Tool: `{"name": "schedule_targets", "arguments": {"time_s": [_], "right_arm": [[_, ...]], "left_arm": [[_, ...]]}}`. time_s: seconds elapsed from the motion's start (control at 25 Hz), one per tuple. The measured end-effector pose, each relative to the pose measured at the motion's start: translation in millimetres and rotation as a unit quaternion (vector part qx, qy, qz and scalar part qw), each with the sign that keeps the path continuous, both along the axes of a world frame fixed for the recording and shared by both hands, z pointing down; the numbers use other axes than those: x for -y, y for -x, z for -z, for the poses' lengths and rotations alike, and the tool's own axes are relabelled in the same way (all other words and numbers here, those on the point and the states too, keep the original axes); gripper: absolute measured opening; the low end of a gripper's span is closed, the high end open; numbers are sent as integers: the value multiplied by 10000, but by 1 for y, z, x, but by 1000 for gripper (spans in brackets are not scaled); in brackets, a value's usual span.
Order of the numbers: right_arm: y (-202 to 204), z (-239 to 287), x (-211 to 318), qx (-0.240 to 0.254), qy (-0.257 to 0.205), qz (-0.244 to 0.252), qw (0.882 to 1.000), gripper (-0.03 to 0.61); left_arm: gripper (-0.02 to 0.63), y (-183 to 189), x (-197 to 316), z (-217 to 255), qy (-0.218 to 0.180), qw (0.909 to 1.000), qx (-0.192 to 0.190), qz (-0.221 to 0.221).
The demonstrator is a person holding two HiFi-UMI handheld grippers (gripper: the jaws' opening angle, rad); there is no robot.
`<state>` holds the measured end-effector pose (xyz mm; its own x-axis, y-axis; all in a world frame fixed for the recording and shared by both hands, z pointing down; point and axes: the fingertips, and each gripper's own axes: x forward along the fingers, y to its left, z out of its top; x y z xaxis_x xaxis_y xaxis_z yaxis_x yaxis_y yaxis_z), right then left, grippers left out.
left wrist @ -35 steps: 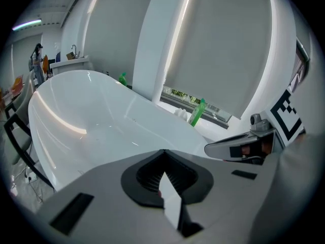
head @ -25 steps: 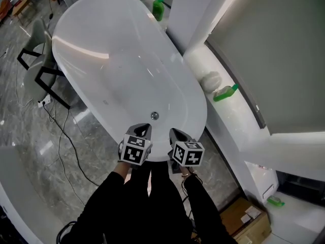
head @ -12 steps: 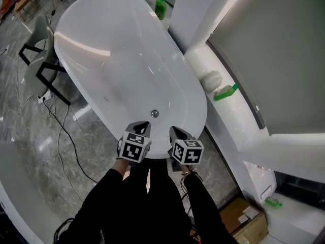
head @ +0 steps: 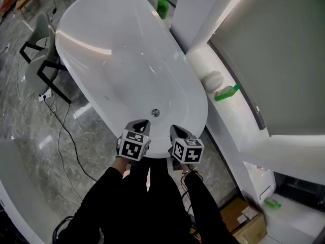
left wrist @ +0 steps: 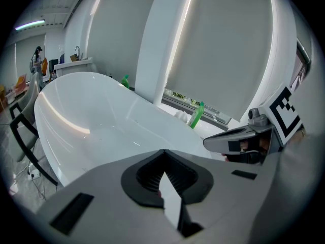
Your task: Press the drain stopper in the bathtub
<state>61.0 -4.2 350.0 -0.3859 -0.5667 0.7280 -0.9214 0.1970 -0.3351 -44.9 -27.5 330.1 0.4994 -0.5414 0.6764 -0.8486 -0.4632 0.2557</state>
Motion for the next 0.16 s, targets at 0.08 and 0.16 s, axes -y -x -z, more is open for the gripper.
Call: {"name": "schedule_targets", "arguments": {"time_s": [0.08,0.16], "right_arm": [[2,2,1,11,-7,10,10000,2],[3,3,1,16,-5,17,10000,1]], "left_arm": [[6,2,1,2,-8,10000,-3,5],[6,3,1,3,-14,10000,-19,15]]}}
